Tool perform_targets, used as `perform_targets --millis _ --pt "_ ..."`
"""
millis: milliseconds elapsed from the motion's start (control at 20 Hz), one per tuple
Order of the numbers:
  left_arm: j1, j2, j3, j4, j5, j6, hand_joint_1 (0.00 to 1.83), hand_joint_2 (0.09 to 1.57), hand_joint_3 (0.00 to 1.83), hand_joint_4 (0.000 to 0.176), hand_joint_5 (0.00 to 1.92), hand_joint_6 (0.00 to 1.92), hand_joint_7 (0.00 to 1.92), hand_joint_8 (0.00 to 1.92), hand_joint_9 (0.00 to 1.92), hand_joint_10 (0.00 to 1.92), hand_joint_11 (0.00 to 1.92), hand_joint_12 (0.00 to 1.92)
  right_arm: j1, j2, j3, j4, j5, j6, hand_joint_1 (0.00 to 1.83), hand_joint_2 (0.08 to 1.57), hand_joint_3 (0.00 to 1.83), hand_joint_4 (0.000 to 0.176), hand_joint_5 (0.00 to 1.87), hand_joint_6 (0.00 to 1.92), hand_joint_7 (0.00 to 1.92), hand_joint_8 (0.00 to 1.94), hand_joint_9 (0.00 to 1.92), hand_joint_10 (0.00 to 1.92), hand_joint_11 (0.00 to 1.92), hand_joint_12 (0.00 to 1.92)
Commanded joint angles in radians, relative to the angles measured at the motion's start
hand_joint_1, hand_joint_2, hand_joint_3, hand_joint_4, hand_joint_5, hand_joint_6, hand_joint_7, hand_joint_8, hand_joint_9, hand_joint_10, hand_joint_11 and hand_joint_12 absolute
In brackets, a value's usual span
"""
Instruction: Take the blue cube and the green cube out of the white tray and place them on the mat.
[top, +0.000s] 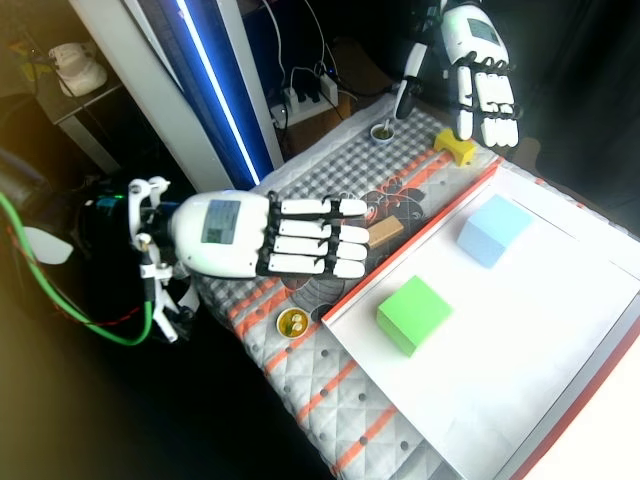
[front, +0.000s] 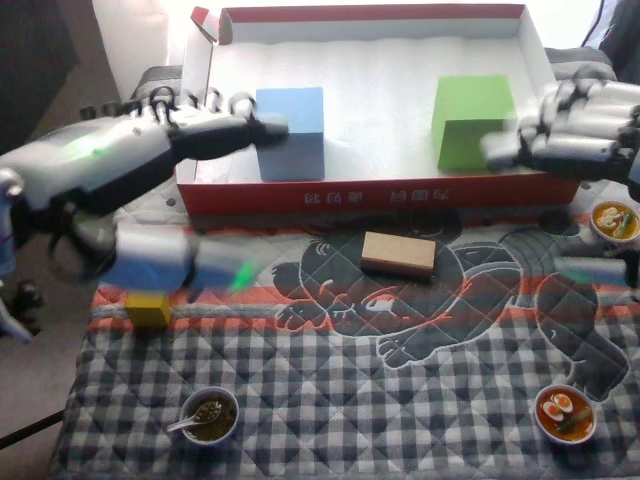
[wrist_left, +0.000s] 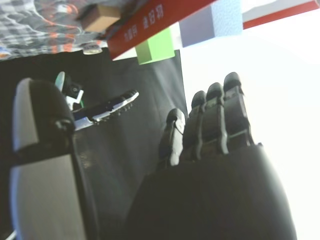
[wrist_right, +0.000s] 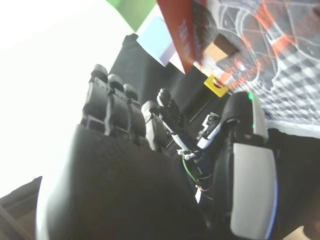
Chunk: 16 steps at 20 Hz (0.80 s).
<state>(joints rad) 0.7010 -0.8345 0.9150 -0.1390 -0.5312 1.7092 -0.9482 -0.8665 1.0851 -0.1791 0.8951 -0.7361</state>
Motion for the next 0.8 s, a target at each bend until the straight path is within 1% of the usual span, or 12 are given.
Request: perform_targets --millis 0,100,250,350,400,450,500,550,600,650,700,750 --pt "-0.030 -0.018 0.013 0.004 -0.104 -0.001 0.44 1.21 0.00 0.133 0.42 0.01 0.36 0.01 0.38 0.02 0.00 0.74 0.019 -0.003 0.005 0.029 0.122 0.000 0.52 1.30 0.00 0.000 0.56 0.00 0.58 0.00 0.55 0.01 0.23 0.75" --pt "-0.058 -0.040 0.037 0.006 -0.093 0.000 0.43 1.22 0.00 0.122 0.40 0.00 0.38 0.01 0.40 0.02 0.00 0.79 0.033 -0.011 0.014 0.029 0.128 0.000 0.47 1.31 0.00 0.000 0.55 0.00 0.58 0.00 0.55 0.00 0.22 0.74" --pt "-0.114 -0.076 0.099 -0.023 -0.077 0.010 0.49 1.19 0.00 0.126 0.41 0.00 0.41 0.00 0.41 0.01 0.00 0.77 0.103 -0.038 0.053 0.030 0.128 0.000 0.51 1.30 0.00 0.000 0.52 0.00 0.55 0.00 0.53 0.00 0.26 0.66" --pt "-0.179 -0.129 0.172 -0.053 -0.011 0.025 0.49 1.20 0.00 0.100 0.45 0.01 0.42 0.00 0.41 0.00 0.00 0.85 0.161 -0.078 0.101 0.042 0.107 0.000 0.52 1.31 0.00 0.000 0.44 0.00 0.53 0.00 0.56 0.01 0.30 0.67" --pt "-0.202 -0.154 0.203 -0.072 0.017 0.047 0.54 1.19 0.00 0.106 0.46 0.01 0.42 0.00 0.41 0.00 0.00 0.82 0.191 -0.100 0.128 0.048 0.083 0.000 0.53 1.26 0.00 0.000 0.46 0.00 0.54 0.00 0.60 0.01 0.33 0.76" --pt "-0.230 -0.193 0.245 -0.136 0.062 0.142 0.49 1.21 0.00 0.123 0.43 0.00 0.40 0.00 0.39 0.00 0.00 0.76 0.239 -0.137 0.171 0.049 0.022 0.000 0.52 1.23 0.00 0.000 0.46 0.00 0.55 0.00 0.61 0.01 0.33 0.77" --pt "-0.240 -0.214 0.267 -0.176 0.083 0.203 0.53 1.20 0.00 0.137 0.40 0.00 0.39 0.00 0.39 0.00 0.00 0.74 0.262 -0.157 0.195 0.048 -0.010 -0.001 0.53 1.20 0.00 0.000 0.44 0.00 0.54 0.00 0.60 0.00 0.35 0.74" --pt "-0.251 -0.239 0.293 -0.225 0.110 0.275 0.63 1.15 0.00 0.145 0.40 0.00 0.40 0.00 0.38 0.00 0.00 0.75 0.289 -0.183 0.227 0.048 -0.056 -0.003 0.60 1.14 0.00 0.018 0.41 0.00 0.47 0.00 0.55 0.00 0.28 0.80" --pt "-0.261 -0.263 0.323 -0.259 0.142 0.315 0.60 1.10 0.00 0.162 0.37 0.00 0.36 0.00 0.34 0.00 0.00 0.72 0.315 -0.210 0.263 0.048 -0.100 -0.004 0.67 1.08 0.00 0.056 0.34 0.00 0.38 0.00 0.47 0.00 0.22 0.88" --pt "-0.266 -0.287 0.355 -0.274 0.170 0.321 0.58 1.08 0.00 0.173 0.33 0.00 0.32 0.00 0.29 0.00 0.00 0.62 0.336 -0.233 0.294 0.048 -0.148 -0.004 0.69 1.05 0.00 0.082 0.30 0.00 0.33 0.00 0.42 0.00 0.16 0.88" --pt "-0.269 -0.306 0.383 -0.287 0.193 0.321 0.59 1.05 0.00 0.175 0.28 0.00 0.29 0.00 0.26 0.00 0.00 0.57 0.353 -0.252 0.321 0.048 -0.187 -0.004 0.66 1.02 0.00 0.103 0.26 0.00 0.28 0.00 0.36 0.00 0.09 0.86" --pt "-0.270 -0.328 0.417 -0.299 0.227 0.321 0.63 1.01 0.00 0.176 0.25 0.00 0.28 0.00 0.26 0.00 0.00 0.53 0.367 -0.274 0.352 0.048 -0.230 -0.004 0.63 0.97 0.00 0.114 0.20 0.00 0.23 0.00 0.26 0.00 0.02 0.75"
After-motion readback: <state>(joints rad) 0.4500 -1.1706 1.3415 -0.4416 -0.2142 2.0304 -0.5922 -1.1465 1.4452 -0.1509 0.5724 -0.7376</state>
